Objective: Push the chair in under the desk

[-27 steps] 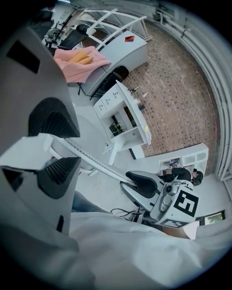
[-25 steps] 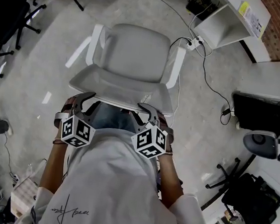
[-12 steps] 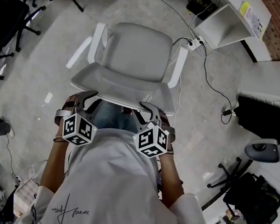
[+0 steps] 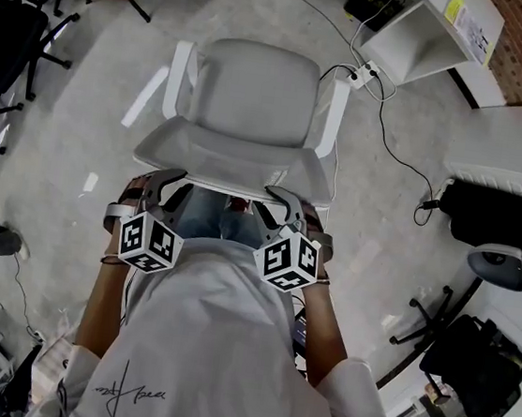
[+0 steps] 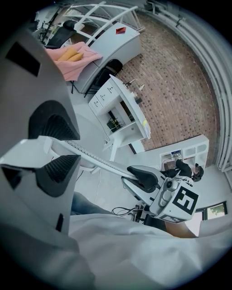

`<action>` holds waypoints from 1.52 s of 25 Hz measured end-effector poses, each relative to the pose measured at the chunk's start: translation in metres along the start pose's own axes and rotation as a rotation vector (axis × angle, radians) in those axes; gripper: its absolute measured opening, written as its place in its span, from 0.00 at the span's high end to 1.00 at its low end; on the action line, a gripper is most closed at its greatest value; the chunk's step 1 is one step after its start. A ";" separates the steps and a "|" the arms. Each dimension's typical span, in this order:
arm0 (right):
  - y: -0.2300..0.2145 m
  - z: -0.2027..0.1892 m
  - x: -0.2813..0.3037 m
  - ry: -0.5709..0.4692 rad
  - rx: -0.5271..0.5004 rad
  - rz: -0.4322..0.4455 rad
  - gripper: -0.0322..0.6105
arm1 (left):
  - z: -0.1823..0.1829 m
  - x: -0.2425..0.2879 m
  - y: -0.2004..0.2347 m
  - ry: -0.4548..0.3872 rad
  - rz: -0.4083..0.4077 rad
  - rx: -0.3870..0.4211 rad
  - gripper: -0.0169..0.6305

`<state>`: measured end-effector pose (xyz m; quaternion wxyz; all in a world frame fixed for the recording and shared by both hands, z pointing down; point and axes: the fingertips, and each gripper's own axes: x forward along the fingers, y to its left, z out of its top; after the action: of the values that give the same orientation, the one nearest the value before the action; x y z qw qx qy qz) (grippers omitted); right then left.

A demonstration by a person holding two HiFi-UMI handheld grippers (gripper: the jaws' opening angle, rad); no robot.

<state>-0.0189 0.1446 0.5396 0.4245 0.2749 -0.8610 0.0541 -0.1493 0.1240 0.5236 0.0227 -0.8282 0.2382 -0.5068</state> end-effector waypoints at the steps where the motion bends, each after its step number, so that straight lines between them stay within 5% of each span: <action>1: -0.001 0.000 0.000 0.000 0.002 -0.002 0.72 | 0.000 0.000 0.000 -0.002 0.003 0.003 0.82; 38: -0.087 0.026 0.041 -0.030 0.006 -0.027 0.68 | 0.024 0.041 0.080 -0.039 0.000 -0.056 0.82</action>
<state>-0.0118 0.0449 0.5424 0.4112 0.2887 -0.8634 0.0468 -0.1427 0.0313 0.5238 0.0041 -0.8383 0.2517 -0.4836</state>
